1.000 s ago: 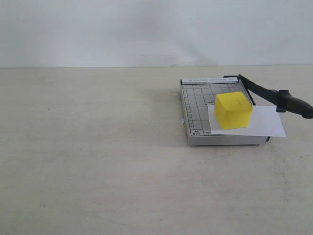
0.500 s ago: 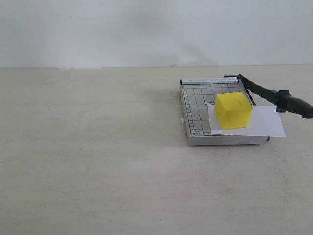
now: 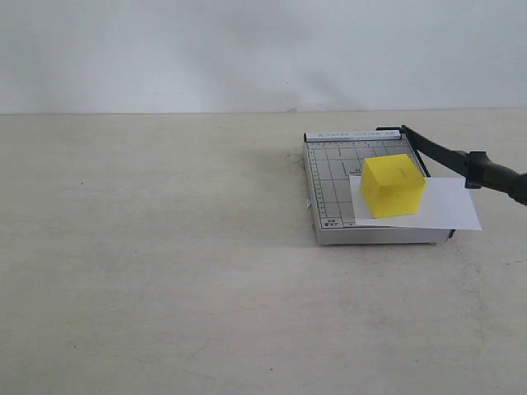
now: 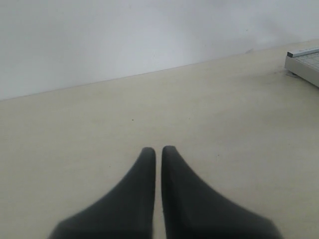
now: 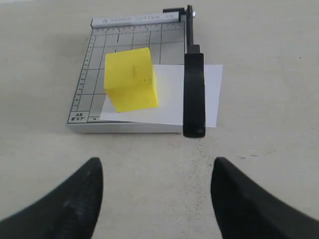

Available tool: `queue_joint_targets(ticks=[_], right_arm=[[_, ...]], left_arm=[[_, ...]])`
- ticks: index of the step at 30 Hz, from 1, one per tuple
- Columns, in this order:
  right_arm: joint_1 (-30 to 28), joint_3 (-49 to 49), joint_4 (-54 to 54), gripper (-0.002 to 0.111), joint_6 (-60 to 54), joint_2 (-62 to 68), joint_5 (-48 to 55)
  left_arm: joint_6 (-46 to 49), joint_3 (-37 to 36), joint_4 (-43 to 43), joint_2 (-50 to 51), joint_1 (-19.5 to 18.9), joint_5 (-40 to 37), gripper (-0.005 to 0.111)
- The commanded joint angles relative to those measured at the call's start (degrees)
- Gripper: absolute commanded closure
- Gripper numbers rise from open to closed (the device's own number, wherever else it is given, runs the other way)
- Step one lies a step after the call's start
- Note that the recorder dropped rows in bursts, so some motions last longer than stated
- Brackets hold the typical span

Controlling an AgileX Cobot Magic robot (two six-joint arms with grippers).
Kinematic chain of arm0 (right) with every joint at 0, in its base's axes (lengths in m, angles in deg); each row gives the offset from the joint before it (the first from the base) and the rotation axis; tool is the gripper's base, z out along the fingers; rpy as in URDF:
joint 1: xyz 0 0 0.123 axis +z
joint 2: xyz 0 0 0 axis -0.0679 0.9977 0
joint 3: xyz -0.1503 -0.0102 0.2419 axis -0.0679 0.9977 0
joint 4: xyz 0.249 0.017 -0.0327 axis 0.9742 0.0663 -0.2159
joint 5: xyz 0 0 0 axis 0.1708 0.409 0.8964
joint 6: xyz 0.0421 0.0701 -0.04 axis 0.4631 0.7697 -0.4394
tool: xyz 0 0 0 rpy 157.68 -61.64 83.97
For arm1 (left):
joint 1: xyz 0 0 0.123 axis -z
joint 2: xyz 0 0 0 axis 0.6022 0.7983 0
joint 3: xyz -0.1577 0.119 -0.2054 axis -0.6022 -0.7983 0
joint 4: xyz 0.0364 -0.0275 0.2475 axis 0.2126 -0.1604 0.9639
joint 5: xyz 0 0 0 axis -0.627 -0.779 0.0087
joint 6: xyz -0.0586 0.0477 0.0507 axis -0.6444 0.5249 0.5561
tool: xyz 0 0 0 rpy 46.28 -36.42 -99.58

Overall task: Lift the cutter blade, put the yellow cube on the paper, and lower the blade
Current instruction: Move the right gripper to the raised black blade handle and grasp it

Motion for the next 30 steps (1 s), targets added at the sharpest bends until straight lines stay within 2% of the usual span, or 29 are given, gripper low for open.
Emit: queue_joint_targets(ticks=[1,4,8,30], right_arm=[[0.0,-15.9,-3.1,0.047,-2.1,15.2,10.4],[0.0,-28.6,-5.9,0.047,-2.8,24.9,23.4],[0.0,-35.0,-9.8,0.047,-3.2,31.3,32.4],[0.0,-34.9,-12.6,0.048,-6.3,41.3,28.6]], left_arm=[[-0.5,-0.2,0.1,-0.2,-0.2,0.2,0.102],[-0.5,-0.2,0.1,-0.2,-0.2,0.2,0.102],[-0.5,-0.2,0.1,-0.2,-0.2,0.2,0.102],[-0.5,-0.2,0.1,-0.2,-0.2,0.2,0.102]])
